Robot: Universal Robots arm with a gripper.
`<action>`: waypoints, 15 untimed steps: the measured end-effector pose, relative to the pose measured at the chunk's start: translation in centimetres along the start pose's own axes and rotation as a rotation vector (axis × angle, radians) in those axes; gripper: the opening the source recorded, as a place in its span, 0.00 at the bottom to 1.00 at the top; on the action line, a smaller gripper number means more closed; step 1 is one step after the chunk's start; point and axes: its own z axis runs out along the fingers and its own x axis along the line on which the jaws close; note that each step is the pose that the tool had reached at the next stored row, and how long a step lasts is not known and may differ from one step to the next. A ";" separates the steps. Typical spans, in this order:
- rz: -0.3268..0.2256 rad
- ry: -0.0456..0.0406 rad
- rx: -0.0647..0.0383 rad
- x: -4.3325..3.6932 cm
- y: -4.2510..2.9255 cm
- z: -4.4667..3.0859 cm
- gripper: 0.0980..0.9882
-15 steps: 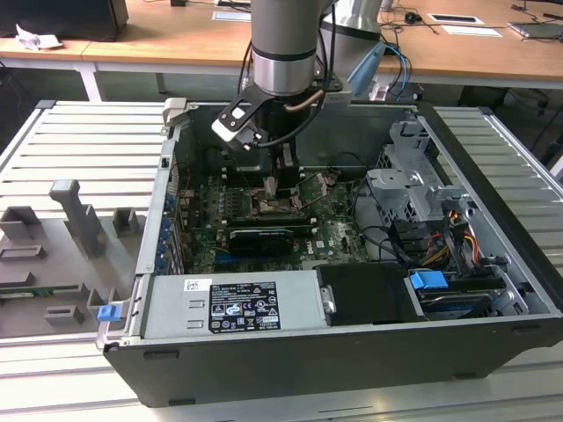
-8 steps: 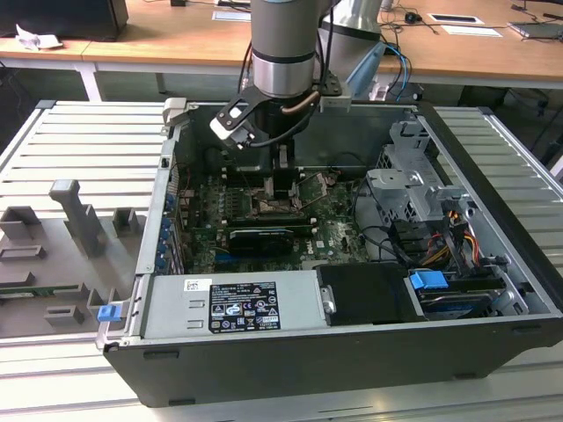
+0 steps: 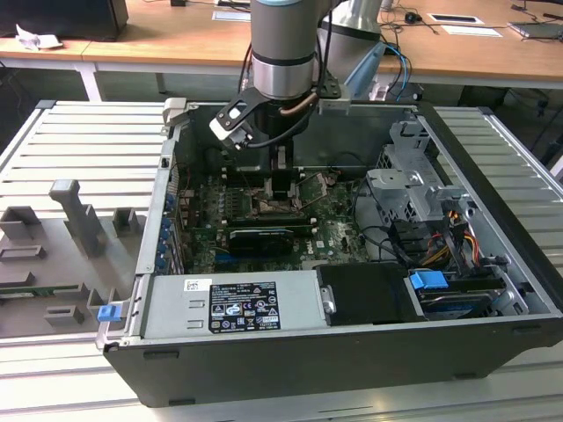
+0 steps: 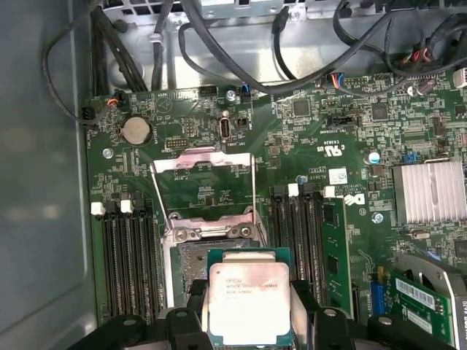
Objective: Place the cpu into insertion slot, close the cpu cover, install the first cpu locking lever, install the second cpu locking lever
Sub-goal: 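Place the cpu into insertion slot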
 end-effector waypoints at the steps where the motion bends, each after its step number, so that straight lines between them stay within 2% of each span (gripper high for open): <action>1: 0.000 -0.0006 0.000 0.11 -0.01 0.03 0.49; 7: 0.003 -0.0055 0.000 1.12 -0.11 0.26 0.49; 9: 0.000 -0.0066 -0.001 1.32 -0.15 0.65 0.49; 11: -0.062 -0.0037 0.000 1.32 -0.18 1.12 0.49; 14: -0.074 -0.0043 0.000 1.31 -0.30 1.52 0.49; 15: -0.075 -0.0049 0.000 1.31 -0.34 1.86 0.49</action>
